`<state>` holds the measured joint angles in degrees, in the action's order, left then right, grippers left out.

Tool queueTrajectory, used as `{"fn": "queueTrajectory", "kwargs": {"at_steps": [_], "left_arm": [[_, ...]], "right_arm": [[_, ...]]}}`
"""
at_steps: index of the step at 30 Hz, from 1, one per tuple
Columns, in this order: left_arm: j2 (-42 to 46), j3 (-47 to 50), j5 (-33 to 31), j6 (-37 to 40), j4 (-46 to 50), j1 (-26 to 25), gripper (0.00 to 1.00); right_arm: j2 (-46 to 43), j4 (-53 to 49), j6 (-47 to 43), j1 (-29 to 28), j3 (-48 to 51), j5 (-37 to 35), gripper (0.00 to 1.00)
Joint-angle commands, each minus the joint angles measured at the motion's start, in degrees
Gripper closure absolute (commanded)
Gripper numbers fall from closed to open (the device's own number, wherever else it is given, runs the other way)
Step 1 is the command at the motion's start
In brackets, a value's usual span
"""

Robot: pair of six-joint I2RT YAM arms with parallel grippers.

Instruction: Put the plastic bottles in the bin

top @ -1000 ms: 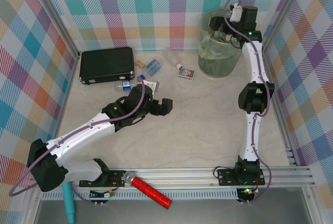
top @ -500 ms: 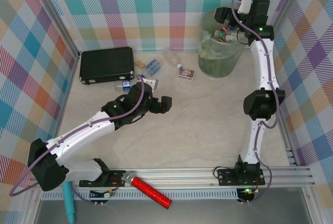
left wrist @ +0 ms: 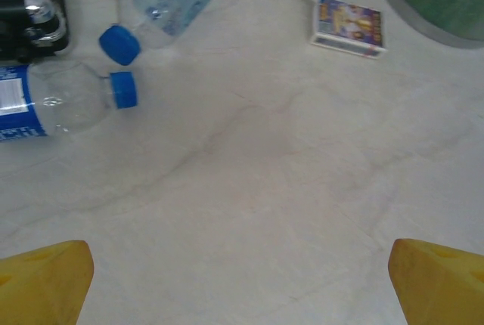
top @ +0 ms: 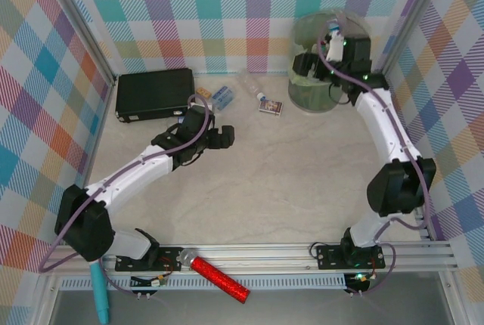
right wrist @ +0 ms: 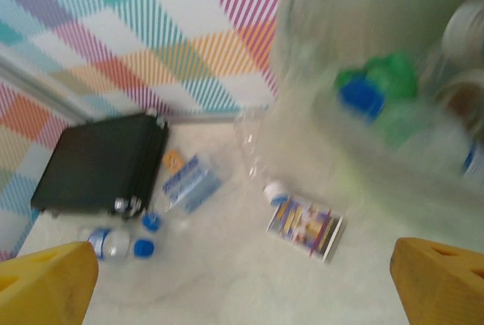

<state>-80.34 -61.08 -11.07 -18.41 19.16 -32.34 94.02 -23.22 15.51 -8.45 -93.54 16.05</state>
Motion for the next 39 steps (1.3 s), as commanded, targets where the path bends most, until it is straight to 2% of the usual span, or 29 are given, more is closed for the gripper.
{"fn": "queueTrajectory", "kwargs": {"at_steps": [1,5,7,10,16,19,23,28,39], "left_arm": [[-3.36,-1.22,-2.04,0.29,-2.22,2.71,0.0],[-7.16,-2.22,-3.95,-1.16,-2.29,6.38,0.0],[-8.58,-2.63,-4.45,-4.27,-1.84,8.45,0.0],[-11.44,-4.52,-5.8,-12.63,1.96,11.34,0.0],[-17.26,-8.56,-8.54,-28.16,6.18,12.6,0.04],[-19.15,-8.88,-8.69,-35.74,5.41,13.77,0.04],[-21.11,-7.01,-4.71,-45.13,-0.05,15.78,0.04],[-24.32,-9.0,-4.82,-49.34,-2.22,15.99,0.04],[-31.79,-14.38,-6.6,-52.32,-2.72,16.25,0.03]], "right_arm": [[-8.02,9.02,2.24,-2.79,9.76,-1.71,0.01],[-15.46,11.6,1.83,-7.57,20.45,-4.82,0.01],[-19.17,13.65,2.25,-9.47,25.68,-6.2,0.01],[-24.13,17.75,2.92,-11.72,33.83,-7.95,0.01],[-30.37,23.0,3.35,-14.09,44.46,-9.39,0.01],[-32.81,25.02,3.81,-14.57,47.78,-9.73,0.01],[-35.36,28.14,4.81,-14.84,50.46,-9.38,0.01],[-36.27,29.81,5.88,-15.02,51.74,-8.4,0.01],[-36.19,30.7,6.8,-15.5,52.17,-7.6,0.01]]}}
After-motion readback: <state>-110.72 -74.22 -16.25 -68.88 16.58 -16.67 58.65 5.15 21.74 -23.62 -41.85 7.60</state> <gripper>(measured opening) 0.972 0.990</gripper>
